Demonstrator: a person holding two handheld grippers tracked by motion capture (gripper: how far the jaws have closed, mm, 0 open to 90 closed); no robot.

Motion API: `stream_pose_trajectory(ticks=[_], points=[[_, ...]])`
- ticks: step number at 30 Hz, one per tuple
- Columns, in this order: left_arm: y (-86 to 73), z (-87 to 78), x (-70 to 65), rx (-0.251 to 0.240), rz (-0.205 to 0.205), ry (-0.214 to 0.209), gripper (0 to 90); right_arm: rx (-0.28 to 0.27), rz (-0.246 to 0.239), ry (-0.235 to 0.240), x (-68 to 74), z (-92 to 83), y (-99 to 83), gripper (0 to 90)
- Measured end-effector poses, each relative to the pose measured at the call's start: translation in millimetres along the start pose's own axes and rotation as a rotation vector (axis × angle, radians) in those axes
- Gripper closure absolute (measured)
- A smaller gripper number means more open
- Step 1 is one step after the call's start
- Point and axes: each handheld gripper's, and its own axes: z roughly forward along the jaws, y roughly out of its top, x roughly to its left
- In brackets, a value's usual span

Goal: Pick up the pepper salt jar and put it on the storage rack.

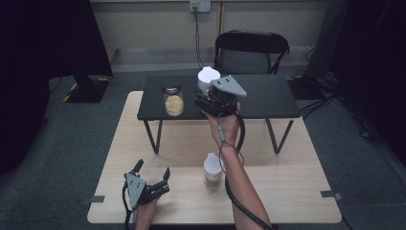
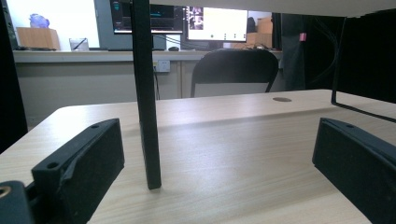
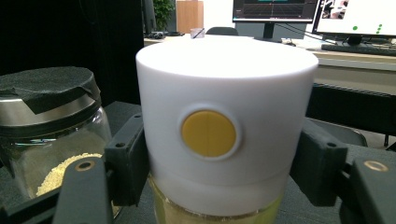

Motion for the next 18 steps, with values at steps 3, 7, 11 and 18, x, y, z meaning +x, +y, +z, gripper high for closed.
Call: stream_pose_trajectory(ticks=[3,7,11,18], points=[[0.0,0.0,0.0,0.000,0.000,0.000,1.5,-0.002,0.003,-0.003,0.3,-0.1,-0.2,30.0],[0.0,0.0,0.0,0.000,0.000,0.000,1.5,-0.001,0.005,-0.011,1.5,-0.1,0.0,29.9],[0.0,0.0,0.0,0.000,0.000,0.000,1.5,0.000,0.004,-0.012,1.6,-0.3,0.1,29.9],[0.0,0.0,0.0,0.000,0.000,0.000,1.4,-0.005,0.001,-0.012,1.7,-0.4,-0.5,29.4]])
